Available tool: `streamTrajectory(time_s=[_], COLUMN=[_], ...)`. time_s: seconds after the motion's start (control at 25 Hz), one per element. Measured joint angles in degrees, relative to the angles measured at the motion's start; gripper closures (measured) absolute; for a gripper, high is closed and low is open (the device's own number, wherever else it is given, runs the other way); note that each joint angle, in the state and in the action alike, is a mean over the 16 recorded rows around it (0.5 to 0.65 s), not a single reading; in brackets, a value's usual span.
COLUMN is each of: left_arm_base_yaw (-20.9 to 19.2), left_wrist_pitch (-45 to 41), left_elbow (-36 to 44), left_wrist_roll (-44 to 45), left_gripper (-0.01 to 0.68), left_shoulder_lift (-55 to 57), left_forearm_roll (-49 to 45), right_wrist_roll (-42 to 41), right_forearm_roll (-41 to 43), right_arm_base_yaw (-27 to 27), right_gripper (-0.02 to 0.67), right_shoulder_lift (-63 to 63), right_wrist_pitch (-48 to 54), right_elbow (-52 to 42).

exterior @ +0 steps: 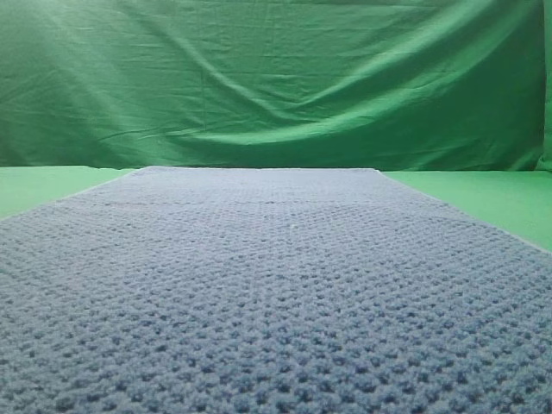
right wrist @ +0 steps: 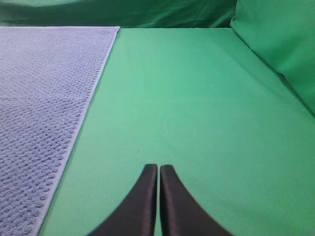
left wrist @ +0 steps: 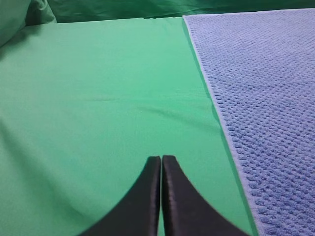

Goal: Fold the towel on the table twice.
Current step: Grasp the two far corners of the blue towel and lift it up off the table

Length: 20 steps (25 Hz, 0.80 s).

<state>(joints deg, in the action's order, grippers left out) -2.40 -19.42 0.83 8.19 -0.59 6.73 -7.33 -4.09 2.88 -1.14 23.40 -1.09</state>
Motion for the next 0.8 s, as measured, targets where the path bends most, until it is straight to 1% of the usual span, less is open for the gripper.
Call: streamTrajectory(time_s=[0.8], left_arm_base_yaw=[0.00], left_wrist_pitch=[0.00], left_elbow=[0.00], left_wrist_roll=[0.00], left_gripper=[0.673], left_shoulder_lift=[0.00], left_forearm_roll=[0.00], right_wrist_roll=[0.00], right_forearm_roll=[0.00], right_arm_base_yaw=[0.00], right_gripper=[0.649], right_shoulder_lift=[0.00], right_wrist_pitch=[0.00], right_elbow=[0.00])
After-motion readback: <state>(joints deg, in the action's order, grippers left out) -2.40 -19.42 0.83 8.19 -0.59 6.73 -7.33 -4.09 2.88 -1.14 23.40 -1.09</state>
